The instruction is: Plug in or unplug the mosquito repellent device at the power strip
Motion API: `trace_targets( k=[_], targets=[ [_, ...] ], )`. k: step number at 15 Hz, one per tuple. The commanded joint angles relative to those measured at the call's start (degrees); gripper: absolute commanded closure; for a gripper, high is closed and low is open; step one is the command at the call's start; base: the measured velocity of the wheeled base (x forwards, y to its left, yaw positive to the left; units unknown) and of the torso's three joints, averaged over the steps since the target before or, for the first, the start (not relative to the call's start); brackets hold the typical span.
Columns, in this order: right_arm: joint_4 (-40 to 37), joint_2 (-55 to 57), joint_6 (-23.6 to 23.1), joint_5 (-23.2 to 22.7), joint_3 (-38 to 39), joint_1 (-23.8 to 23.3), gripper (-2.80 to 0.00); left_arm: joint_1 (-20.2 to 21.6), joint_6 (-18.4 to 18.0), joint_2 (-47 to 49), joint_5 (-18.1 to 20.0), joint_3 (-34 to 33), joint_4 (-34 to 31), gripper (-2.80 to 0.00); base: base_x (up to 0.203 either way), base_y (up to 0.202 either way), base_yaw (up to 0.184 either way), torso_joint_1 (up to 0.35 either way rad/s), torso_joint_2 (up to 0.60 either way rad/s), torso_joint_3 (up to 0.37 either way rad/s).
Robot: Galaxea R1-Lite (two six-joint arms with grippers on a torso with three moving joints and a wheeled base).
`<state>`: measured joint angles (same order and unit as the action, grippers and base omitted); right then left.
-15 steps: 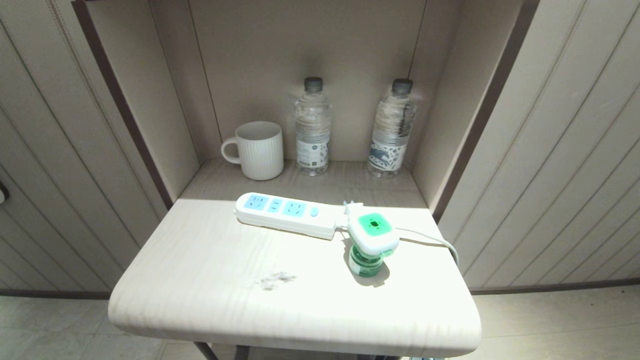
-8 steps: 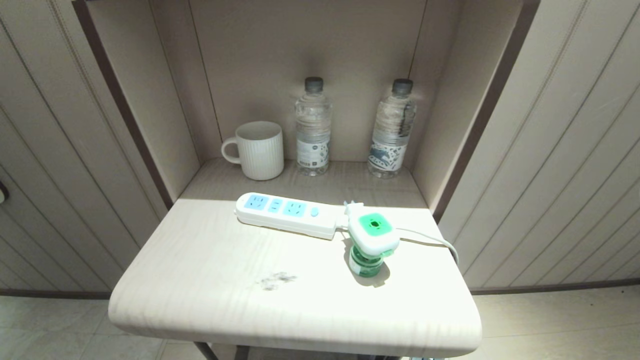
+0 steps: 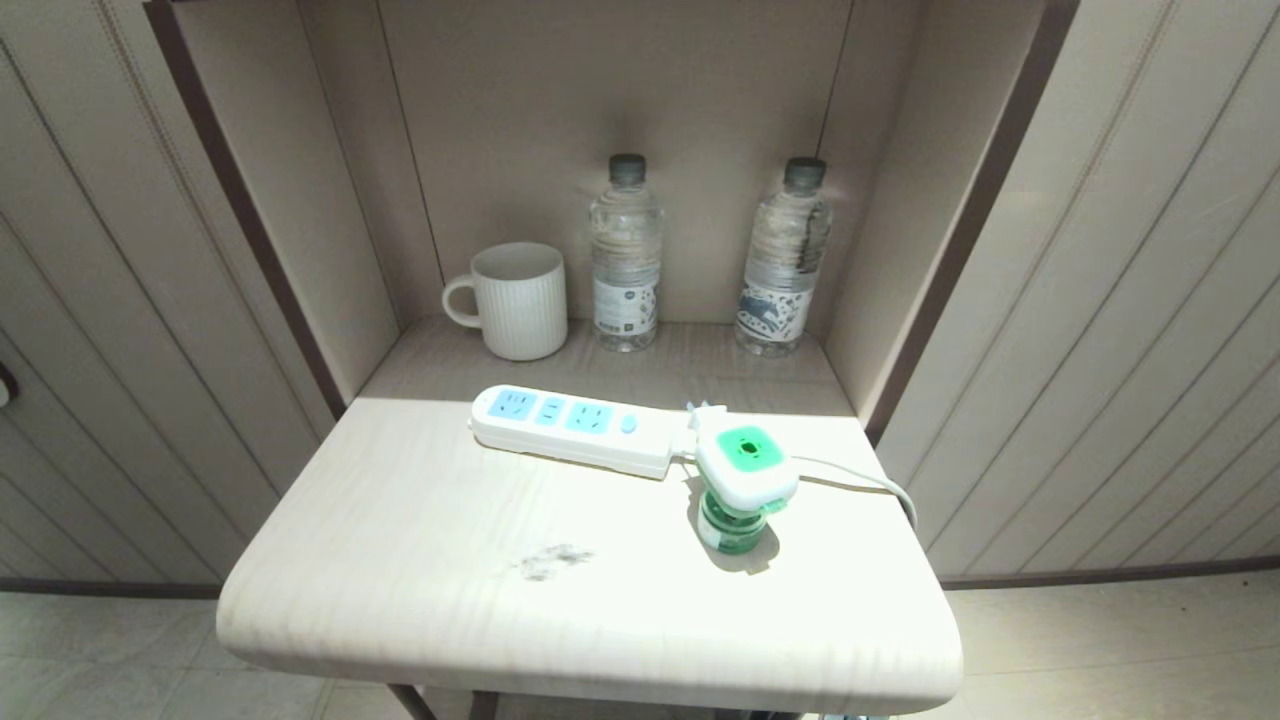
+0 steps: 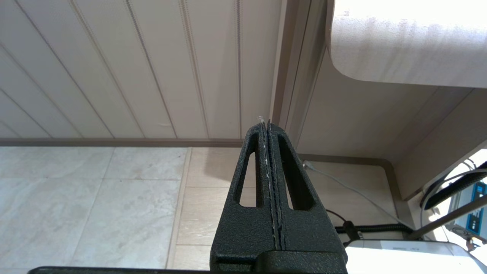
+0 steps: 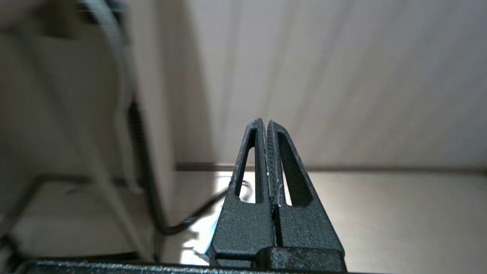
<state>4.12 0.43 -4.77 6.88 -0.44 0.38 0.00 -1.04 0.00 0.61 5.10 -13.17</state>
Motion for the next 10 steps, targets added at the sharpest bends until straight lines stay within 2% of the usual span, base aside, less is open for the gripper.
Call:
trace_targets(
  k=[1,2,4,10],
  targets=[
    [-1.33,-0.43,0.31,-6.09,0.43,0.06,0.00,0.00,-0.02,0.09,0.01,0.00,-0.02,0.00,0.000,0.000,0.000,0.000,0.00,0.000],
    [-1.60,-0.43,1.12,-6.28,0.44,0.06,0.00,0.00,-0.02,0.09,0.01,0.00,-0.02,0.00,0.000,0.000,0.000,0.000,0.00,0.000],
    [-7.03,-0.36,3.27,-6.21,0.14,0.10,0.00,0.00,-0.04,0.09,0.01,0.00,-0.02,0.00,0.000,0.000,0.000,0.000,0.00,0.000],
    [-5.27,-0.26,4.77,-6.18,0.44,0.06,0.00,0.00,-0.02,0.09,0.01,0.00,-0.11,0.00,0.000,0.000,0.000,0.000,0.00,0.000]
  ],
)
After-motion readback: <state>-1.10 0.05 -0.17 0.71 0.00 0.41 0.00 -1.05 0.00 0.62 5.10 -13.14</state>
